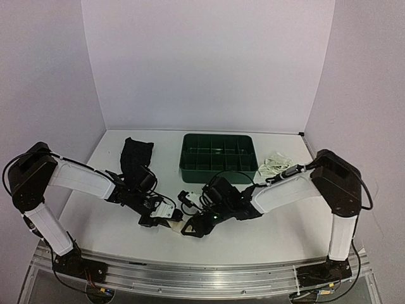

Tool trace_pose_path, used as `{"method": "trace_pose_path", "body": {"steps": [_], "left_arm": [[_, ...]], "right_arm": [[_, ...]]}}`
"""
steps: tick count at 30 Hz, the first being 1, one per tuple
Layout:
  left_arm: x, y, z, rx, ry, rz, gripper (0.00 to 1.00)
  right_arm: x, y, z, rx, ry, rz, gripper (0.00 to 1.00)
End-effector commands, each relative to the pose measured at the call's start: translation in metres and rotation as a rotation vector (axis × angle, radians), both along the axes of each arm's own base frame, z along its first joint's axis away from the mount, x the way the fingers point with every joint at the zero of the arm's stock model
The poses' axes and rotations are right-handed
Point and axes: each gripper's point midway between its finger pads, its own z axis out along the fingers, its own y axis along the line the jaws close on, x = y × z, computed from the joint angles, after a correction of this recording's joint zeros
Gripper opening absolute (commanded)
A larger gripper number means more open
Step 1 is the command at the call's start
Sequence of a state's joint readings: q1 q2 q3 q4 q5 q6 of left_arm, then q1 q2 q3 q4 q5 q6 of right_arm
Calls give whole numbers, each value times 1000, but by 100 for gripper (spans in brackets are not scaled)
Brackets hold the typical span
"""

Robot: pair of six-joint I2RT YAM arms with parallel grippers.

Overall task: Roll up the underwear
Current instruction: Roll the underwear to the center of the board, then pick up the underwear from the center of the board.

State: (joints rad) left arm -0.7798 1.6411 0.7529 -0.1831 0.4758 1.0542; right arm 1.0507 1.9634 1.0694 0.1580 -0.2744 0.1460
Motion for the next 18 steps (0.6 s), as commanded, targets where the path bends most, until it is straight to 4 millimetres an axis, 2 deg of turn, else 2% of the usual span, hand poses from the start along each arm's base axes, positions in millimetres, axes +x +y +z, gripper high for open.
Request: {"method": "trace_pose_path", "body": {"steps": [1, 4, 7, 12, 18], "left_arm": [[-20, 5, -10, 76, 227, 46, 0], [-25, 2, -14, 103, 328, 75, 0], [-25, -1, -18, 124, 418, 112, 0], [-25, -4, -21, 132, 494, 128, 0], [-31, -2, -24, 142, 530, 118, 0]], "right_arm": [[8, -21, 34, -41, -481, 77, 62], [-2, -22, 35, -117, -683, 152, 63], [-5, -14, 27, -181, -779, 193, 64], [1, 6, 11, -226, -821, 225, 64], [15, 18, 0, -273, -860, 204, 65]]}}
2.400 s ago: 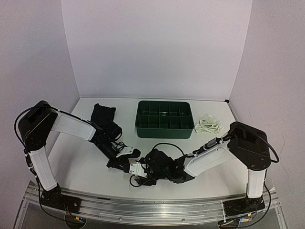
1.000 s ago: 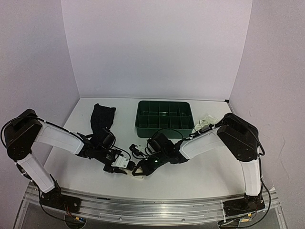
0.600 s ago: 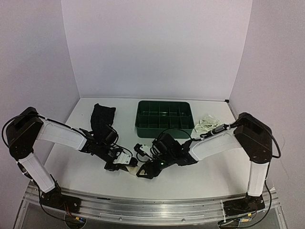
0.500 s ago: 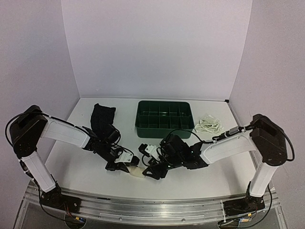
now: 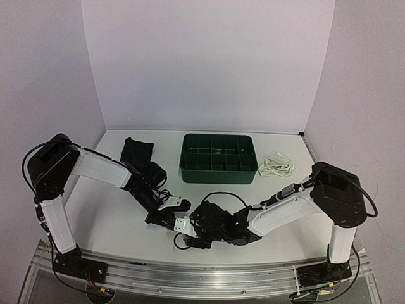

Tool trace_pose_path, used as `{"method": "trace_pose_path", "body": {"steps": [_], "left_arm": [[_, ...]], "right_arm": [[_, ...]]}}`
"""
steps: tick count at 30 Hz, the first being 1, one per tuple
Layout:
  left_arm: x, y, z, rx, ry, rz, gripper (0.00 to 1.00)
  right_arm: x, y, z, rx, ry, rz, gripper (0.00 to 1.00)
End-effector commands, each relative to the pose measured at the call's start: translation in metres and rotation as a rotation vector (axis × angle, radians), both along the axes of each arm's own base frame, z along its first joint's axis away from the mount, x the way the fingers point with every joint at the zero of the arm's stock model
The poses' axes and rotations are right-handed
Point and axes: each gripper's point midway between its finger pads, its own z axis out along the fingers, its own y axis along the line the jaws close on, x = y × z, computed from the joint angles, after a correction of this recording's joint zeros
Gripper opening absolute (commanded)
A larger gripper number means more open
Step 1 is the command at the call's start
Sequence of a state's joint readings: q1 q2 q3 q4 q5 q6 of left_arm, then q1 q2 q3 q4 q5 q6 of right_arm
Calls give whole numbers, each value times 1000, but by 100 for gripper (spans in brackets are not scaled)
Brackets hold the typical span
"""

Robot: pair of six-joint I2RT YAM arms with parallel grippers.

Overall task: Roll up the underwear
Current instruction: Pick up the underwear from the center of the board.

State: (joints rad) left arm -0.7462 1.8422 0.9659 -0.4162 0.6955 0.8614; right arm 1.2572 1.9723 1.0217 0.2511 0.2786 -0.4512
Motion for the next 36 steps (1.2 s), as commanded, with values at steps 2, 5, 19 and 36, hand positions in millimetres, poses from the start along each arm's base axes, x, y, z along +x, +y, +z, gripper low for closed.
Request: {"method": "trace_pose_path", "body": {"steps": [2, 5, 19, 36], "left_arm": [[-22, 16, -20, 108, 120, -3, 0], [-21, 16, -21, 112, 125, -3, 0], [-20, 14, -16, 86, 140, -34, 1], [93, 26, 155, -214, -104, 248, 72]], "right_arm": [[26, 14, 11, 2, -113, -54, 65], [25, 17, 7, -1, -102, -46, 65], [11, -16, -45, -120, 157, -154, 17], [52, -51, 40, 120, 346, -578, 0]]}}
